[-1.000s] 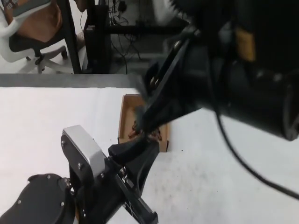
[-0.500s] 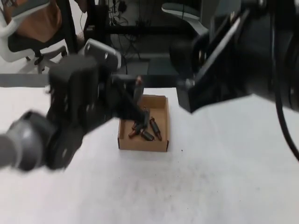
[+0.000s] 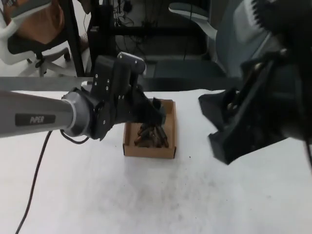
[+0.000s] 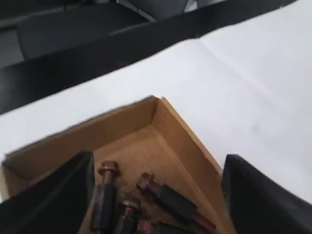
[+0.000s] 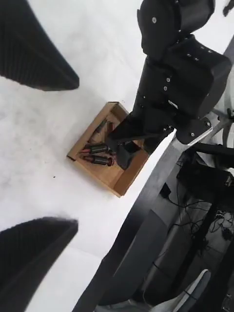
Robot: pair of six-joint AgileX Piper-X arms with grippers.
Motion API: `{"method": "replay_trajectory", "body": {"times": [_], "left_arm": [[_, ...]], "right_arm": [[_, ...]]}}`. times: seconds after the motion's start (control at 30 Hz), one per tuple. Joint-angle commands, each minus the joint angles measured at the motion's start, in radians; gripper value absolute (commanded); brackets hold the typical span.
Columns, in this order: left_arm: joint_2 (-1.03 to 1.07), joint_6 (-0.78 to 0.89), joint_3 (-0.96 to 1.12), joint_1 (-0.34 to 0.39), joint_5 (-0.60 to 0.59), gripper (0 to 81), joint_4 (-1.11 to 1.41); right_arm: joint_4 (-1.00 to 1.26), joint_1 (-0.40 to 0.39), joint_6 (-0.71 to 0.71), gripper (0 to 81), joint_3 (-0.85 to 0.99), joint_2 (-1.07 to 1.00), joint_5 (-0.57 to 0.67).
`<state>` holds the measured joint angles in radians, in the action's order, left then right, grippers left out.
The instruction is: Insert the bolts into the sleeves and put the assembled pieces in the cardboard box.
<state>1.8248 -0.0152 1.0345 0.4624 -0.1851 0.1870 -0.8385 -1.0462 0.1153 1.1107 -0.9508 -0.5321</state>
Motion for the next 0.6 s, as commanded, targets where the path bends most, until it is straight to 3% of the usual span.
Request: {"method": "replay_trajectory", "body": {"times": [0.0, 0.07, 0.1, 0.13, 0.2, 0.23, 0.33, 0.57], "left_arm": [[-0.027, -0.002, 0.012, 0.0, 0.032, 70.0, 0.035], [-0.062, 0.033, 0.012, 0.0, 0.024, 70.0, 0.035], [-0.092, 0.057, 0.012, 0.0, 0.016, 70.0, 0.033], [-0.121, 0.077, 0.008, 0.0, 0.015, 55.3, 0.03], [-0.21, 0.13, 0.009, 0.0, 0.016, 18.9, 0.006], [-0.262, 0.147, 0.009, 0.0, 0.016, 3.9, -0.012], [-0.417, 0.127, 0.009, -0.014, 0.033, 1.7, -0.097], [-0.852, -0.118, -0.031, -0.083, 0.058, 1.8, -0.469]], "right_arm": [[0.003, 0.0, 0.005, 67.3, 0.01, 0.035, -0.008], [-0.006, 0.0, 0.005, 59.1, 0.01, 0.055, -0.009], [-0.016, 0.0, 0.005, 50.4, 0.01, 0.065, -0.009], [-0.023, 0.0, 0.005, 41.0, 0.01, 0.079, -0.009], [-0.035, 0.0, 0.005, 10.1, 0.01, 0.116, -0.009], [-0.038, 0.0, 0.005, 0.1, 0.01, 0.137, -0.009], [-0.05, 0.0, 0.007, 0.6, 0.01, 0.203, -0.037], [-0.21, -0.027, 0.042, 0.6, 0.01, 0.404, -0.161]]}}
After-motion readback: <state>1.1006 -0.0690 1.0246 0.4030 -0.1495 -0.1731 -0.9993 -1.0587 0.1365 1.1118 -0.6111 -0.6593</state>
